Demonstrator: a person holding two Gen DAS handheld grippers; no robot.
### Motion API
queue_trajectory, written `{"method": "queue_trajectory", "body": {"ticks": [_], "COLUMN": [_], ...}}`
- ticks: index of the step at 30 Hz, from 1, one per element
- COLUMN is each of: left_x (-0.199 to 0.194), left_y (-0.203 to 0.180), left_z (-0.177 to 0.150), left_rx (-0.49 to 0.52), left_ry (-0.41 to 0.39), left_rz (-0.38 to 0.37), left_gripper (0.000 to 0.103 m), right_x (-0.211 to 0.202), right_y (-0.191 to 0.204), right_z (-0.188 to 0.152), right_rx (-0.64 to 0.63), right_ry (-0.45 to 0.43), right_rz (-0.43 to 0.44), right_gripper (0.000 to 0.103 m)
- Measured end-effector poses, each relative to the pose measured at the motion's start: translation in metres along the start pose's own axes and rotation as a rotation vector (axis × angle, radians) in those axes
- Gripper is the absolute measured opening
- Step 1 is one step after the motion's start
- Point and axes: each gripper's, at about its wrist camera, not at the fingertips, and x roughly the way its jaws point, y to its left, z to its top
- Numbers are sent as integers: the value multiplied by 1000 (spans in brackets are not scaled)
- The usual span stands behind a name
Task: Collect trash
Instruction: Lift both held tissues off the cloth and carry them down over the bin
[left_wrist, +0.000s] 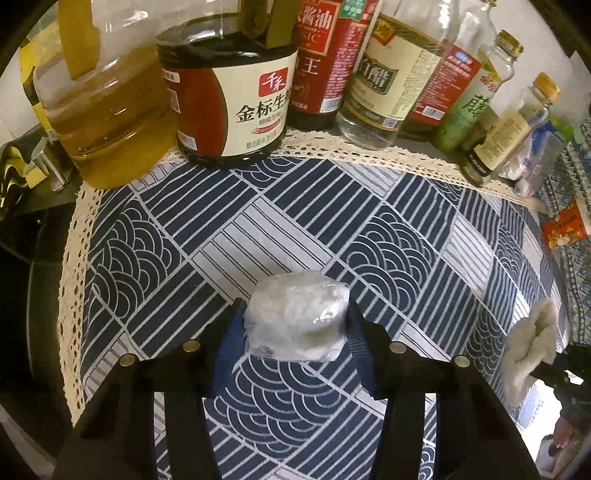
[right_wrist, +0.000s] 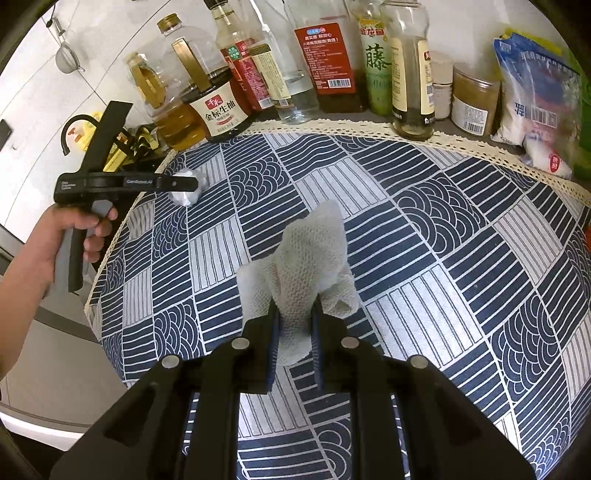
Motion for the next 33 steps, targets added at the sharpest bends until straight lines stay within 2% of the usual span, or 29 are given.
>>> {"method": "queue_trajectory", "body": {"ticks": [13, 33], "left_x": [-42, -112], "left_y": [-11, 17], "left_z": [-35, -135], "left_rx": [49, 83], "left_ry": [-38, -89], "left_rz": [-64, -156], "left_gripper": [51, 51], "right_x": [-10, -19], "right_y": [33, 117], "right_z": [-12, -71], "right_rx": [-11, 9], "right_ry": [-9, -9], "right_rz": [-31, -83], "right_gripper": [17, 17]}}
